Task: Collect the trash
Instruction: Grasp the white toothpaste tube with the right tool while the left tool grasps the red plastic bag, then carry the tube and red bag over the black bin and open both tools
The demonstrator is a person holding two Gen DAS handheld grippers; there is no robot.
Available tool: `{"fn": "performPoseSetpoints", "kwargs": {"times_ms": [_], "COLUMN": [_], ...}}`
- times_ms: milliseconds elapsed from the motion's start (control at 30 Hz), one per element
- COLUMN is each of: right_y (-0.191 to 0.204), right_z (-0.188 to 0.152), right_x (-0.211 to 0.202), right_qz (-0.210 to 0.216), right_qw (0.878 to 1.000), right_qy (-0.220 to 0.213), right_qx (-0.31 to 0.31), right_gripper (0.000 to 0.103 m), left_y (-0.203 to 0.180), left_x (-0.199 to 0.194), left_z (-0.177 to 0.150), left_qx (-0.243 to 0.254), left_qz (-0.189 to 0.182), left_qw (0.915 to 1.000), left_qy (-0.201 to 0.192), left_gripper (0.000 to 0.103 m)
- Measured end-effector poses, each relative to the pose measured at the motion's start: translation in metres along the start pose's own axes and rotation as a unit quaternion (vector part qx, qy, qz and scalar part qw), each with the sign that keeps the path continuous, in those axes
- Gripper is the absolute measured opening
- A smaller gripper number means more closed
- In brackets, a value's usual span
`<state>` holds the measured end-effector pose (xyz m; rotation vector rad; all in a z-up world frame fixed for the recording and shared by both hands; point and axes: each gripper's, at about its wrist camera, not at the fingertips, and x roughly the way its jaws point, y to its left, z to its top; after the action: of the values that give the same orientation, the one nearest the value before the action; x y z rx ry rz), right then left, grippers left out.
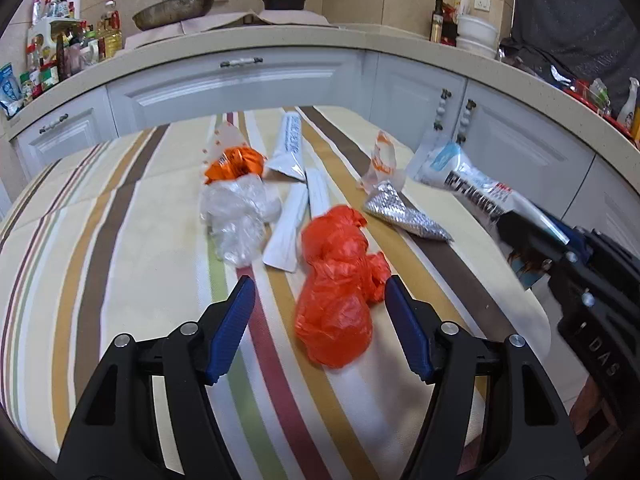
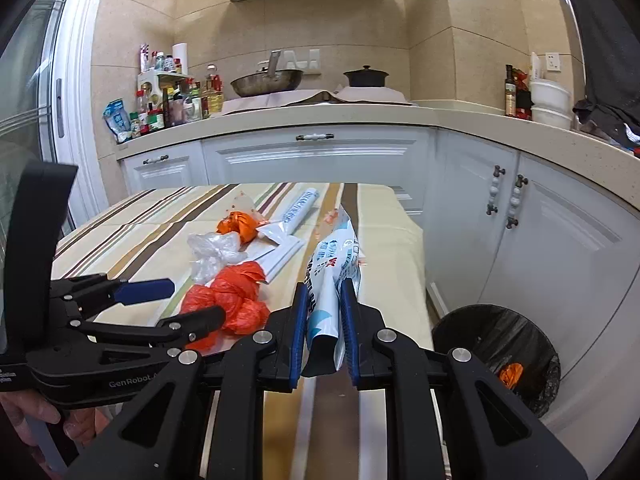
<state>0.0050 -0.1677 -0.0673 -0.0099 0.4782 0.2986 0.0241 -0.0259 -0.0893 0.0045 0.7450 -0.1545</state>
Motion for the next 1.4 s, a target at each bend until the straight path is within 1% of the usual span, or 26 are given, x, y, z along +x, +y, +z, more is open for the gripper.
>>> {"fn": "performPoseSetpoints", "kwargs": {"times_ms": [33,67,133,200,300,433,633,800,900,1033,1200,1400], "right_y": [-0.002,-0.004,-0.01,-0.015,-0.02,-0.026,-0.041,-0.062,-0.08,-0.109,-0.142,-0.175], "right_z": [-0.001,-0.002,-0.004,-0.006,-0.008,-0.009,-0.008,-0.007,-0.007,-0.01,-0.012,-0.014], "right_x": [-0.001,-0.001,-0.002,-0.003,-0.005,-0.008,-0.014,-0.017,-0.019,-0.017,-0.014,-0.006], "right_qz": [-0.003,-0.005,-0.011,-0.015,-0.021,-0.03,-0.056,-0.091,-0.114,-0.144,-0.172,-0.188], "right_qw": [1.0,1.0,1.0,1.0,1.0,0.999,0.998,0.995,0.992,0.988,0.982,0.978], "right_qy": [-0.001,-0.001,-0.001,-0.001,-0.002,-0.005,-0.014,-0.018,-0.019,-0.014,-0.01,-0.005], "right_qx": [0.002,0.005,0.011,0.017,0.021,0.026,0.031,0.034,0.039,0.053,0.07,0.086], "right_gripper": [0.018,0.018,0.018,0.018,0.018,0.018,0.018,0.018,0.018,0.018,0.018,0.018], "left_y": [-0.001,-0.002,-0.005,-0.007,-0.006,-0.009,-0.025,-0.056,-0.083,-0.116,-0.157,-0.196], "left_x": [0.002,0.003,0.006,0.006,0.001,-0.009,-0.02,-0.015,-0.005,0.015,0.042,0.075], "left_z": [-0.001,-0.002,-0.004,-0.006,-0.007,-0.003,0.015,0.035,0.047,0.06,0.072,0.086], "left_qx": [0.001,0.002,0.004,0.008,0.002,0.01,0.027,0.055,0.081,0.101,0.129,0.142], "left_qz": [-0.001,-0.003,-0.008,-0.012,-0.027,-0.021,-0.037,-0.064,-0.078,-0.095,-0.105,-0.111], "left_qw": [1.0,1.0,0.9999,0.9998,0.9996,0.9997,0.9983,0.9951,0.9919,0.989,0.9855,0.9834], "left_qy": [0.003,0.006,0.012,0.015,0.007,-0.011,-0.036,-0.051,-0.059,-0.052,-0.037,-0.019], "left_gripper": [0.055,0.051,0.031,0.022,0.018,0.016,0.016,0.016,0.016,0.016,0.016,0.016]}}
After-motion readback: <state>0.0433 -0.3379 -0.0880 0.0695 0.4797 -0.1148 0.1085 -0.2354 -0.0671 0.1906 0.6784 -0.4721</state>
